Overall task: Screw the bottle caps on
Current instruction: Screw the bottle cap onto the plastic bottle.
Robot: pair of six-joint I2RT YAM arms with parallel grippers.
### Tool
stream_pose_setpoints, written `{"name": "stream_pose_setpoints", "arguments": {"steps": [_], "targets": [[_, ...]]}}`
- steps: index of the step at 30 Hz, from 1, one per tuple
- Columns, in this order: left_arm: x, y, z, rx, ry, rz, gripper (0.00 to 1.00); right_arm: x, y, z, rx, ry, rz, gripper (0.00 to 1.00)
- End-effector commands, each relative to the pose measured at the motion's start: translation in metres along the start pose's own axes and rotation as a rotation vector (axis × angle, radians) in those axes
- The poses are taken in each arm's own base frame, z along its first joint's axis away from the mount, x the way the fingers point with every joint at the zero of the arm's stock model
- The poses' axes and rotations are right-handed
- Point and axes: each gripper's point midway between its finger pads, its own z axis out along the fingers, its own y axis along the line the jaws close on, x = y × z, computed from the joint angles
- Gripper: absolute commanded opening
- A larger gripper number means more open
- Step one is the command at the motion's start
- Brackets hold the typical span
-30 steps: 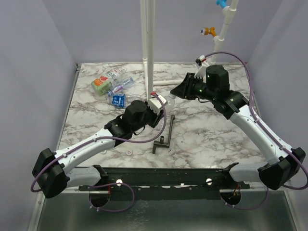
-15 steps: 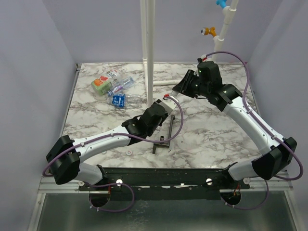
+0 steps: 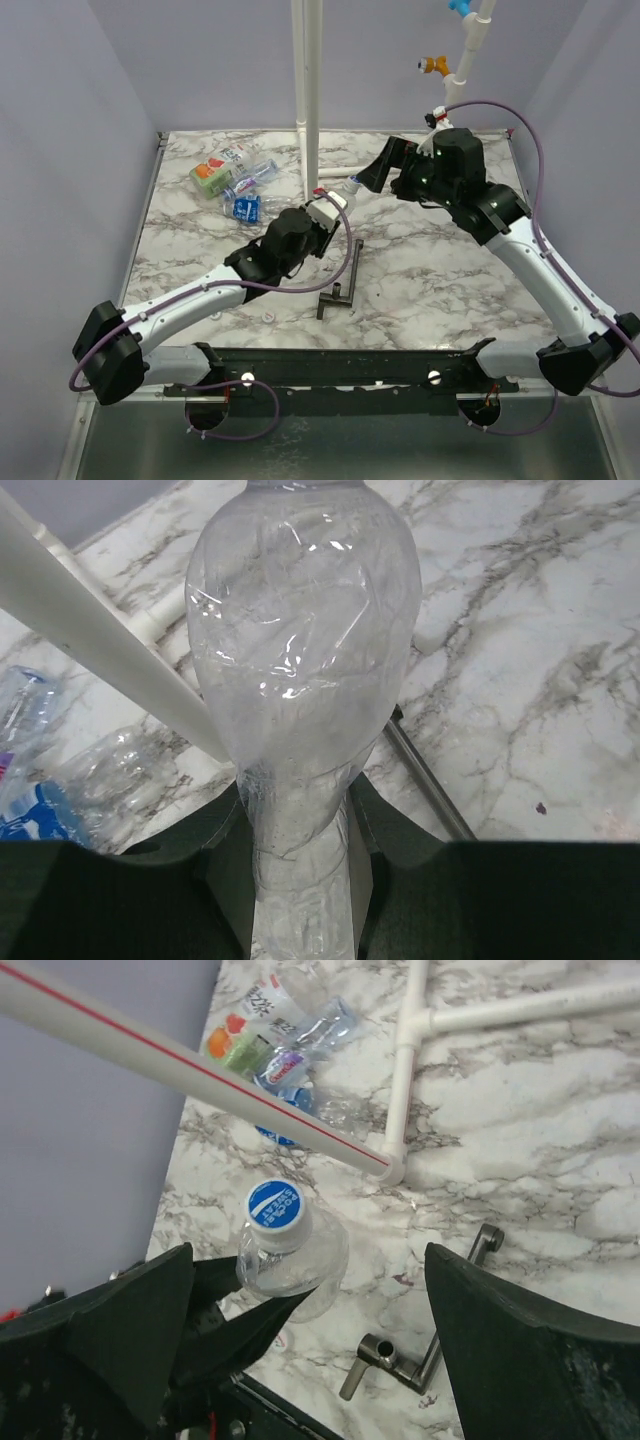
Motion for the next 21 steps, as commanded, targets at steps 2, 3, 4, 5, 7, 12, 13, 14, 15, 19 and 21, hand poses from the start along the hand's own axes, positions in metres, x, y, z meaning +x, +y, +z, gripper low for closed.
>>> {"name": "stream_pose_setpoints", "arguments": {"steps": [2,3,4,5,7,12,13,14,15,19,21], "targets": [[0.011,-0.025,-0.029,0.326,0.015,-0.111,0.0,0.001,0.028,-0.021,-0.242,-0.033,-0.223,1.0],[0.013,-0.026,-0.034,0.367,0.014,-0.12,0.0,0.003,0.033,-0.025,-0.292,-0.03,-0.251,1.0],[0.013,-0.028,-0.04,0.405,0.004,-0.126,0.0,0.006,0.036,-0.027,-0.338,-0.028,-0.277,1.0],[0.013,-0.033,-0.048,0.45,-0.002,-0.149,0.0,0.013,0.043,-0.03,-0.409,-0.004,-0.306,1.0],[0.01,-0.041,-0.062,0.547,-0.017,-0.181,0.0,0.025,0.059,-0.039,-0.551,0.025,-0.36,1.0],[0.004,-0.059,-0.094,0.729,-0.051,-0.214,0.0,0.045,0.084,-0.062,-0.819,0.041,-0.453,1.0],[0.003,-0.062,-0.099,0.75,-0.059,-0.223,0.0,0.046,0.086,-0.063,-0.84,0.05,-0.459,1.0],[0.002,-0.064,-0.103,0.766,-0.066,-0.228,0.0,0.047,0.088,-0.063,-0.857,0.058,-0.461,0.99],[0.002,-0.065,-0.106,0.777,-0.067,-0.232,0.0,0.048,0.09,-0.062,-0.87,0.064,-0.46,0.98],[0.002,-0.066,-0.112,0.788,-0.075,-0.248,0.0,0.054,0.099,-0.068,-0.969,0.084,-0.447,0.93],[0.001,-0.066,-0.113,0.791,-0.081,-0.262,0.0,0.06,0.1,-0.072,-1.012,0.11,-0.435,0.86]]}}
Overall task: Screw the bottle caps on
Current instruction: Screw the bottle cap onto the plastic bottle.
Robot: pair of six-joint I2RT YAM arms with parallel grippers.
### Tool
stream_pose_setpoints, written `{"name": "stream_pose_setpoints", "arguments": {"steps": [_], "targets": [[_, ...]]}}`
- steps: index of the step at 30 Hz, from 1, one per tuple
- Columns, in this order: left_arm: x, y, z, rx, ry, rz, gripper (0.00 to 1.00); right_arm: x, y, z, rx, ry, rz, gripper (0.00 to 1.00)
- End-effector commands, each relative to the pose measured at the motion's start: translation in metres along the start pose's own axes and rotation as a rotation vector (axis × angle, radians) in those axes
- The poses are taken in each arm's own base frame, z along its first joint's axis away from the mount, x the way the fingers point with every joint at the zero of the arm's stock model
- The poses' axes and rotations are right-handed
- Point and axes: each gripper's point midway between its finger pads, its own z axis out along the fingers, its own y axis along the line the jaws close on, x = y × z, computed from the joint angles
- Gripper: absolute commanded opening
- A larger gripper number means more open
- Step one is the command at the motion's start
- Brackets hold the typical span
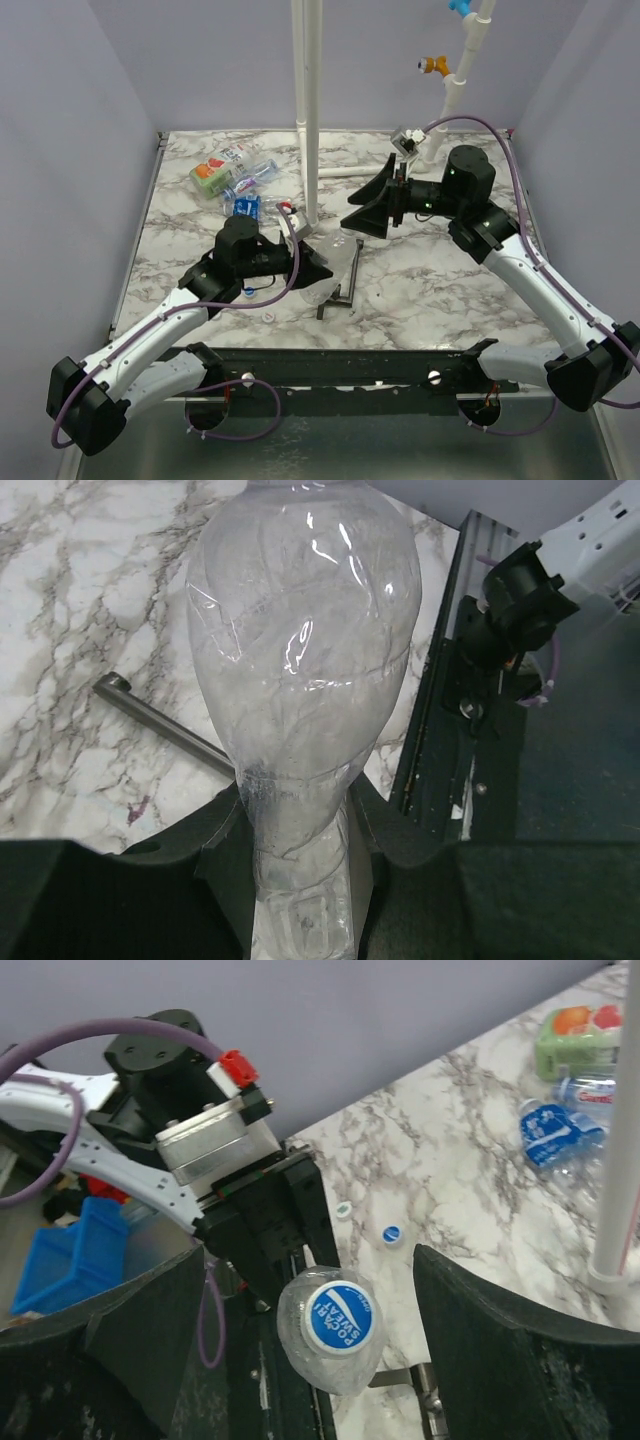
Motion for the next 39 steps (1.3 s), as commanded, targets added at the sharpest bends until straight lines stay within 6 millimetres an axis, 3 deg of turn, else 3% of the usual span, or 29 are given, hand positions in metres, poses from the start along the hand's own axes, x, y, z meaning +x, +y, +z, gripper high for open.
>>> {"name": "stream_pose_setpoints", "arguments": {"steps": [1,12,20,29,34,39], "targets": [[-0.006,-0.018,-0.004,0.094,-0.04,-0.018,0.0,0.005,0.023,0.001,-0.181,0.01,-0.023,0.84],[-0.013,-0.023,-0.003,0.124,-0.07,-0.015,0.0,0.017,0.019,-0.001,-0.159,0.017,-0.001,0.76],[-0.013,-0.02,-0.001,0.119,-0.066,-0.029,0.0,0.019,0.018,-0.002,-0.148,0.014,0.011,0.57],[-0.006,-0.013,0.003,0.098,-0.048,-0.049,0.0,0.017,0.015,-0.003,-0.112,-0.006,0.032,0.43],[-0.009,0.001,0.006,0.024,-0.059,-0.044,0.0,0.017,0.008,-0.003,-0.055,-0.008,0.064,0.28],[-0.019,0.041,0.009,-0.197,-0.094,-0.049,0.0,0.02,-0.012,-0.002,0.071,0.012,0.135,0.19]]}}
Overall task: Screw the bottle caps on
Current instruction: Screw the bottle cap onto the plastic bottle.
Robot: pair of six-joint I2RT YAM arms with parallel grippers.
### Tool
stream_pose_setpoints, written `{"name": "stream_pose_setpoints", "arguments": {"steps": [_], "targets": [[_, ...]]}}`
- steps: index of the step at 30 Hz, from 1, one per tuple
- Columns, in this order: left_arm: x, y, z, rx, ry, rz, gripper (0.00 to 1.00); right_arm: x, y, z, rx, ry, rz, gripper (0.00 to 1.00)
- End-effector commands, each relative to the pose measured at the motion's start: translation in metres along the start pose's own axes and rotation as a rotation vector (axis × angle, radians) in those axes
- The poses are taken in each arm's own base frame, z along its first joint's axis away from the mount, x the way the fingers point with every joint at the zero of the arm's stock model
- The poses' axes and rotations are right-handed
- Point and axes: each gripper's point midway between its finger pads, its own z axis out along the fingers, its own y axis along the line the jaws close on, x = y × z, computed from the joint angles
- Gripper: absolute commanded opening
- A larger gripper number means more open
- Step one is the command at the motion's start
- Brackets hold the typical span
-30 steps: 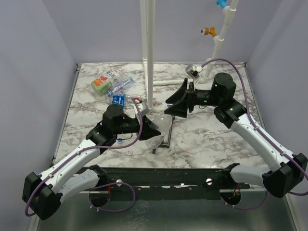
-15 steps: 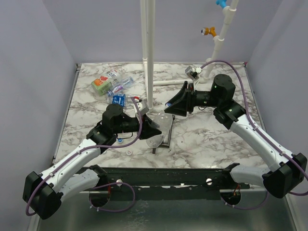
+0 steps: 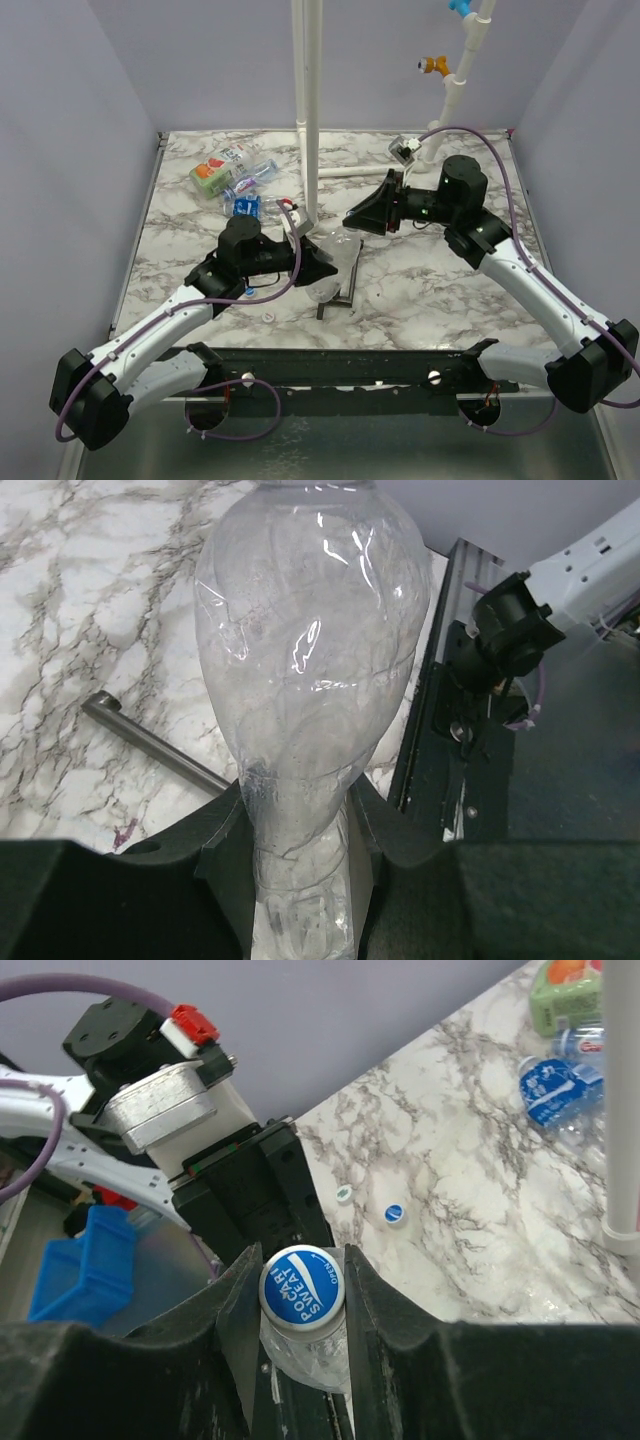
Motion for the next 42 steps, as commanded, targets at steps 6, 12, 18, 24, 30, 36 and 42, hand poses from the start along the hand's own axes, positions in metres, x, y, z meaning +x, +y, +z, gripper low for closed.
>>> {"name": "stream_pose_setpoints", "arguments": {"steps": [6,12,18,24,30,36,42], "targets": [[-0.041,0.069,0.012,-0.462,-0.106,0.062,0.0,0.001,-0.049,-0.008,0.344,0.015,0.183,0.15],[-0.056,0.079,0.036,-0.67,-0.094,0.166,0.0,0.009,-0.076,-0.009,0.519,0.042,0.286,0.12],[-0.059,0.09,0.05,-0.854,-0.079,0.227,0.0,0.019,-0.101,-0.012,0.73,0.072,0.349,0.1],[-0.051,0.092,0.066,-0.881,-0.016,0.303,0.0,0.018,-0.112,-0.013,0.802,0.053,0.394,0.21],[-0.034,0.082,0.064,-0.715,0.054,0.289,0.0,-0.006,-0.103,-0.014,0.775,-0.001,0.338,0.87],[-0.004,0.065,0.057,-0.445,0.164,0.188,0.0,-0.033,-0.096,-0.027,0.722,-0.076,0.273,1.0],[0.003,0.044,0.037,-0.217,0.16,0.065,0.0,-0.047,-0.064,-0.037,0.515,-0.122,0.112,1.0]]}}
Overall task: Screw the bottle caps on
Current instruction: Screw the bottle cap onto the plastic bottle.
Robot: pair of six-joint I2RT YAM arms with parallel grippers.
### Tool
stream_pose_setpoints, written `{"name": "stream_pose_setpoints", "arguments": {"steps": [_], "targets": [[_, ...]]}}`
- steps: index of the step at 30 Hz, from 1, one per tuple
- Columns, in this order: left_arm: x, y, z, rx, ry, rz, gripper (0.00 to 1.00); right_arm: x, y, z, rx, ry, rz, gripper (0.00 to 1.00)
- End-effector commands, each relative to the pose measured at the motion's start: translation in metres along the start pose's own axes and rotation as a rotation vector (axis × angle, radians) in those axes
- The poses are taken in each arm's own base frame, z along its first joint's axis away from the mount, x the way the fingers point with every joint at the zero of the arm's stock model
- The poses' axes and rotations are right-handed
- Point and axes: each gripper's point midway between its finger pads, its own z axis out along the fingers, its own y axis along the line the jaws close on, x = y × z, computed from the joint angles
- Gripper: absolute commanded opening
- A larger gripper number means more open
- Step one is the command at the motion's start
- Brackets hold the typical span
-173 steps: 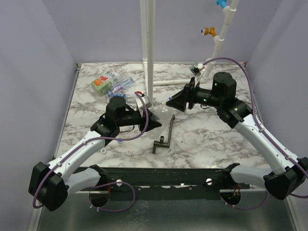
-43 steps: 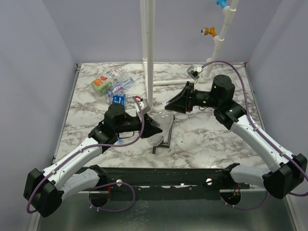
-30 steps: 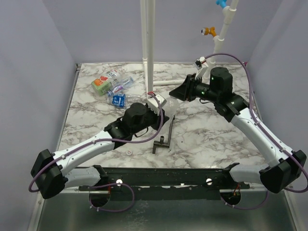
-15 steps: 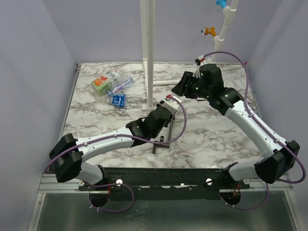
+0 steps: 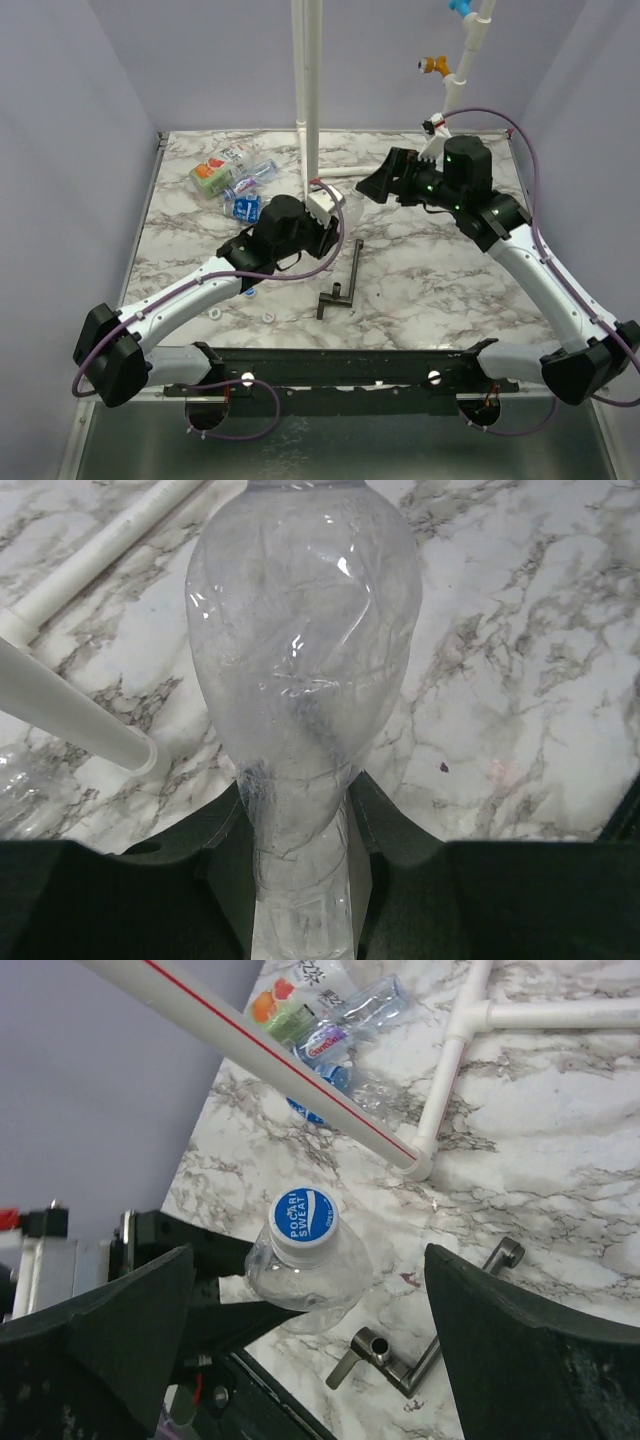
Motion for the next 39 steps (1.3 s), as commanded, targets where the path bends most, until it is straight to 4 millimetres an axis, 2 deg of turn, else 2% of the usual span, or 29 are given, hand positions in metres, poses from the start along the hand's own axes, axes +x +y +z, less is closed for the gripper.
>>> {"name": "stream_pose_setpoints", "arguments": {"steps": [1,7,13,21,27,37,39], "targets": [[0.01,-0.042,-0.029,0.339,0.026,-0.078,0.0,-0.007,0.032,-0.028,-0.237,-0.056,-0.141,1.0],[0.0,-0.065,-0.06,0.547,-0.011,-0.108,0.0,0.014,0.051,-0.045,-0.441,-0.031,-0.248,0.99],[-0.007,-0.076,-0.079,0.666,-0.05,-0.153,0.0,0.032,0.068,-0.06,-0.612,-0.031,-0.293,0.89],[-0.01,-0.076,-0.083,0.677,-0.07,-0.152,0.0,0.031,0.076,-0.064,-0.668,-0.052,-0.262,0.73],[-0.013,-0.074,-0.08,0.678,-0.083,-0.147,0.0,0.034,0.078,-0.064,-0.692,-0.029,-0.235,0.55],[-0.016,-0.075,-0.078,0.691,-0.098,-0.139,0.0,0.034,0.072,-0.058,-0.644,-0.019,-0.221,0.56],[-0.017,-0.075,-0.077,0.691,-0.099,-0.139,0.0,0.034,0.072,-0.058,-0.645,-0.014,-0.214,0.53]]}}
